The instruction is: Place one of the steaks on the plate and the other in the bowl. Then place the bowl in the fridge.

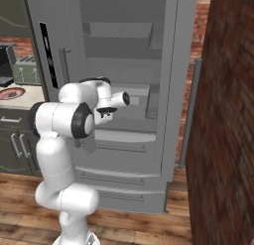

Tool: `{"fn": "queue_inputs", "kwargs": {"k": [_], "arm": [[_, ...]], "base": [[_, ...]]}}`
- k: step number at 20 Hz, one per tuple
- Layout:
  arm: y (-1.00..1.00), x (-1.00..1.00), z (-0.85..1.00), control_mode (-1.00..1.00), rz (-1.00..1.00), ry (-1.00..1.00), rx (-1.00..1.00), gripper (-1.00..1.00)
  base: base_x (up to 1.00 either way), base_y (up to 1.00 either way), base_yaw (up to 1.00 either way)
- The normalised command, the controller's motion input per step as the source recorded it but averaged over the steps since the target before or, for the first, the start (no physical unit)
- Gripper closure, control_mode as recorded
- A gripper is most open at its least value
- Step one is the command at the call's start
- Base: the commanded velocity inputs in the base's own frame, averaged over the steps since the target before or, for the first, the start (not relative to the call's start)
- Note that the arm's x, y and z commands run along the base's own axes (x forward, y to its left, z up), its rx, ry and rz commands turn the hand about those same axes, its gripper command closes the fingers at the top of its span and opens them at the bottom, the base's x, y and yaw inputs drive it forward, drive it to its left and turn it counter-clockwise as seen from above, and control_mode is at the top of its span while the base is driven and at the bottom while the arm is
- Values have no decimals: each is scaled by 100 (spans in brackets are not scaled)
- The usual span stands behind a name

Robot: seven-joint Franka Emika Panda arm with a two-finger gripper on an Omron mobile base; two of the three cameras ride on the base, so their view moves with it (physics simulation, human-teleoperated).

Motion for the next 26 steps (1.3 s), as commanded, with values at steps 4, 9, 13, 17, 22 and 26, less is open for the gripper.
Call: {"fn": "queue_inputs", "kwargs": {"k": [4, 9, 13, 17, 22, 26], "arm": [[79, -91, 0, -100, 27, 3, 0, -100], [97, -100, 1, -100, 25, 0, 0, -100], [100, -68, 7, -100, 11, 0, -4, -100], [100, -3, 13, -100, -9, -9, -18, -100], [100, 0, 12, -100, -20, -14, -25, -100], [100, -21, 21, -100, -20, -16, -23, -100]], "base": [[0, 0, 0], [0, 0, 0], [0, 0, 0], [0, 0, 0], [0, 0, 0], [0, 0, 0]]}}
